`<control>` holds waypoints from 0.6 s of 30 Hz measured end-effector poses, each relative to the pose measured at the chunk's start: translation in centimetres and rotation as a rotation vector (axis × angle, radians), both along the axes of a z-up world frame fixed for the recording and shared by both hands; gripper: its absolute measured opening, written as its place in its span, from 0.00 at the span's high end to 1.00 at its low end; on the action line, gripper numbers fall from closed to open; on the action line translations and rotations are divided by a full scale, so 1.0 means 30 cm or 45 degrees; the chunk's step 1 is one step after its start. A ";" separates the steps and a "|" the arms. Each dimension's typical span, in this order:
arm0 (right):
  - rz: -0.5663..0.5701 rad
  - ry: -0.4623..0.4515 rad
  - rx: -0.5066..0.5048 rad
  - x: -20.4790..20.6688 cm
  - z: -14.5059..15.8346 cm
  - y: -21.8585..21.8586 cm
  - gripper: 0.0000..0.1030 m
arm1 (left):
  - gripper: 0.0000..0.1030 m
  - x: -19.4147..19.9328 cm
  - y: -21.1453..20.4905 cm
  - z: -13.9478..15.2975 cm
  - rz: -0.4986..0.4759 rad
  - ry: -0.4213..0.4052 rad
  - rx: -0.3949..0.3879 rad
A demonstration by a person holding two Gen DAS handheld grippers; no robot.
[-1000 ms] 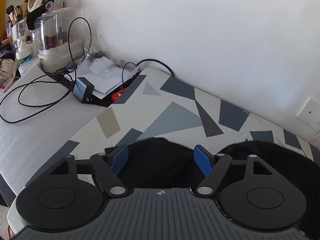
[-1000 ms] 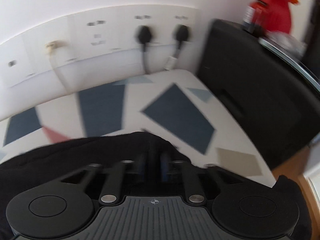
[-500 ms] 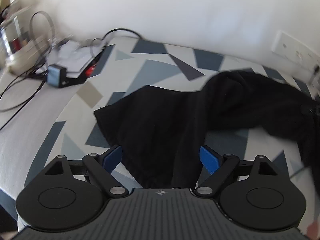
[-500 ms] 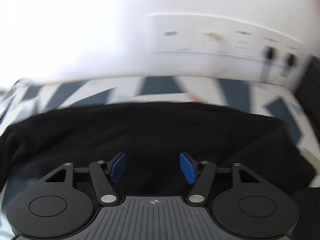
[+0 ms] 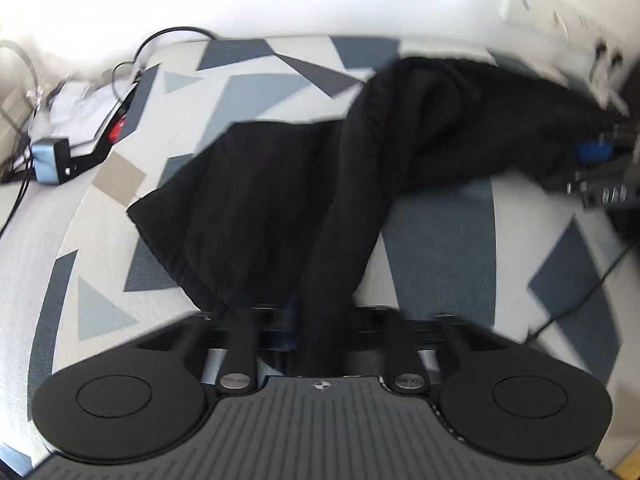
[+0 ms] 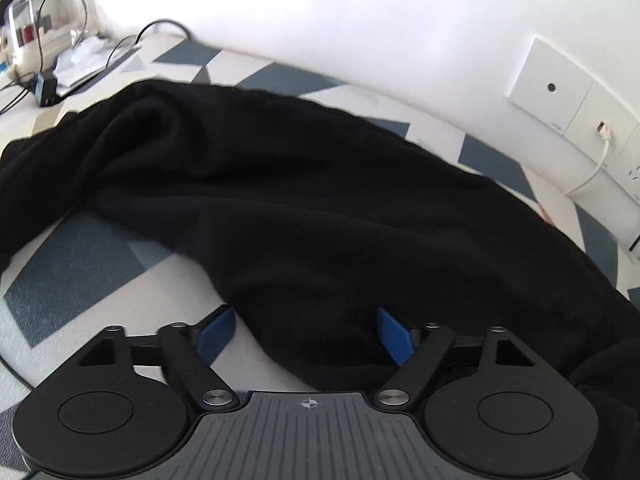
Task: Fold clothes
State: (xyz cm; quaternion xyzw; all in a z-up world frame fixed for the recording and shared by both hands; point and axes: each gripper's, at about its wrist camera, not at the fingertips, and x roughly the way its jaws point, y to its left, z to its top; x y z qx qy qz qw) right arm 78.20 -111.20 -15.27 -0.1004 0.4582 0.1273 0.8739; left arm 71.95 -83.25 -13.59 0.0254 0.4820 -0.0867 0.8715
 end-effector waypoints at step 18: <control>0.222 0.283 0.354 -0.092 0.104 -0.208 0.78 | 0.92 0.095 0.416 0.391 0.303 -0.015 -0.477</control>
